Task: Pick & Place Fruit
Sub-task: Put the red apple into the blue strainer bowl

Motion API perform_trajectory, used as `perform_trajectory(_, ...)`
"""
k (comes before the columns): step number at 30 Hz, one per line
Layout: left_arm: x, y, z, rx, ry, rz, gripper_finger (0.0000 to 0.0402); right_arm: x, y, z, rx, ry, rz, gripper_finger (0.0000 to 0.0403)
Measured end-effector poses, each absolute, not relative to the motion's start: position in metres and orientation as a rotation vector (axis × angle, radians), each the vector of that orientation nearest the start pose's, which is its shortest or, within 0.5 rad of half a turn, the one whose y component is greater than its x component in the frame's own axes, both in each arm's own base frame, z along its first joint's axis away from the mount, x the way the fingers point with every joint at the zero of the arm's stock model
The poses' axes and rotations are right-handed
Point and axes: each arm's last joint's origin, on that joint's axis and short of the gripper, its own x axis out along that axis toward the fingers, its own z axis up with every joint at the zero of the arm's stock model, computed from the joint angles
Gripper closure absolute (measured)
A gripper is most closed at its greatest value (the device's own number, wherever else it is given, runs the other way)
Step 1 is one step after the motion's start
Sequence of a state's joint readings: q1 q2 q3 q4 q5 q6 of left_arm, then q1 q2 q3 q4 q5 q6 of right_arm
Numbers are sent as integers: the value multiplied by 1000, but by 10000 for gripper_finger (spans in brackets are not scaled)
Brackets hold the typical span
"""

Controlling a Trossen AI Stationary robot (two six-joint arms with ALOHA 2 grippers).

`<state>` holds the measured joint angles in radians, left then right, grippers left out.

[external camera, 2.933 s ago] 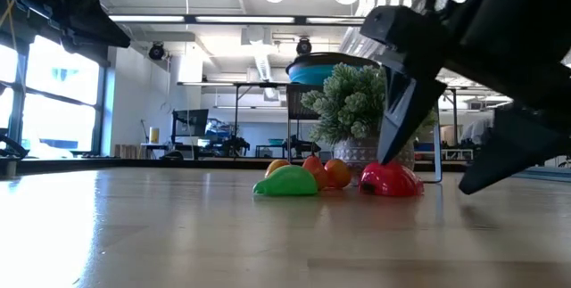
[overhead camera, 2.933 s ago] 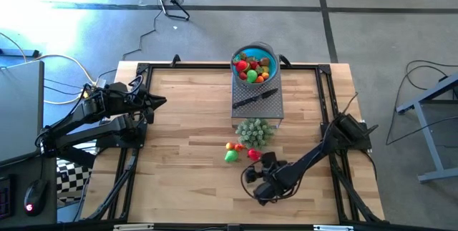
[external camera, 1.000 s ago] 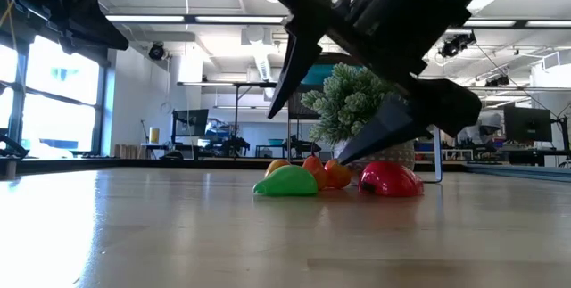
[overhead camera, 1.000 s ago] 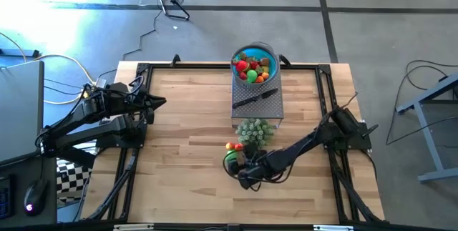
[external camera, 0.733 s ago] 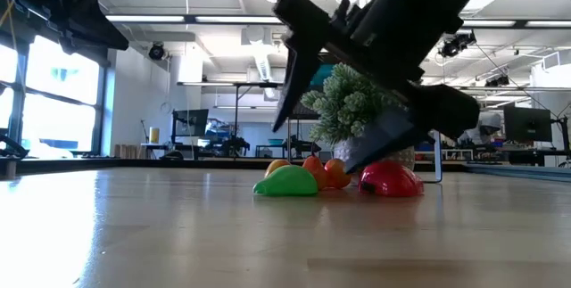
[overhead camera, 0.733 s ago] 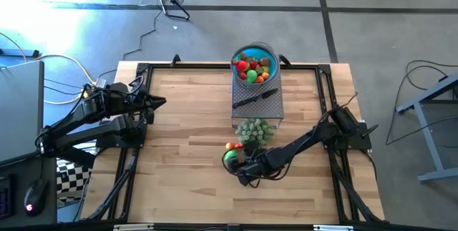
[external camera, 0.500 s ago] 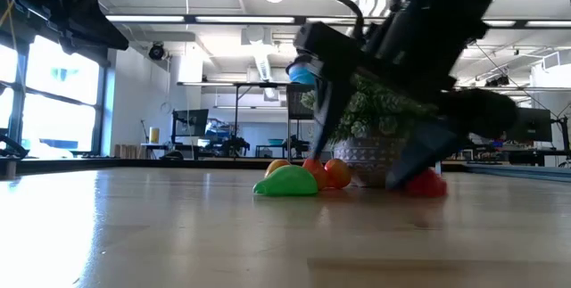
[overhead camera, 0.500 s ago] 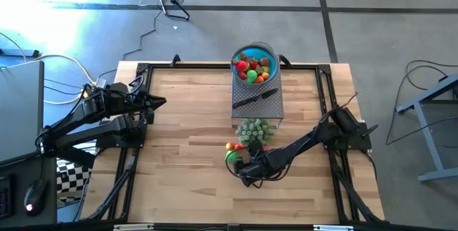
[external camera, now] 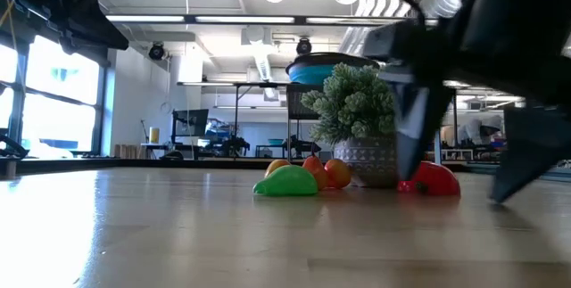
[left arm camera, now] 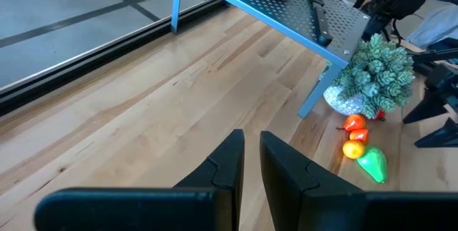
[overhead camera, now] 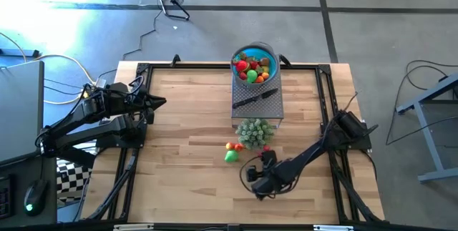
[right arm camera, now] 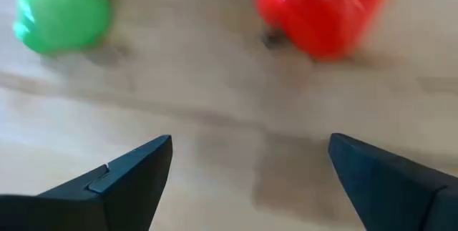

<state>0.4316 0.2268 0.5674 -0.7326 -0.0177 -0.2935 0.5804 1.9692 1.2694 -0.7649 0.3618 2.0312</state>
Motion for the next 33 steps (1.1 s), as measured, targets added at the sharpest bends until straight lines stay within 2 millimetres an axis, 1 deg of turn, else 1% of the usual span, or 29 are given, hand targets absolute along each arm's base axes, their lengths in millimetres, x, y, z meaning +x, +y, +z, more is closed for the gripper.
perform_trajectory(3, 57, 27, 264, -366, 319, 499, 358, 297, 192, 143, 1082, 850, -1108, 32)
perform_trajectory(5, 57, 27, 264, -366, 319, 499, 358, 293, 194, 143, 1084, 801, -1133, 32)
perform_trajectory(7, 57, 27, 264, -365, 319, 501, 358, 295, 196, 144, 1101, 750, -1118, 32)
perform_trajectory(12, 57, 27, 264, -365, 319, 502, 358, 305, 197, 146, 1132, 668, -1038, 32)
perform_trajectory(16, 57, 27, 264, -365, 319, 502, 358, 312, 188, 147, 1097, 619, -1035, 32)
perform_trajectory(19, 57, 27, 264, -365, 319, 501, 358, 317, 182, 147, 1087, 619, -1031, 32)
perform_trajectory(25, 57, 27, 264, -365, 319, 501, 358, 330, 173, 149, 1063, 619, -963, 32)
perform_trajectory(33, 57, 27, 264, -366, 319, 501, 358, 334, 162, 149, 1035, 612, -989, 32)
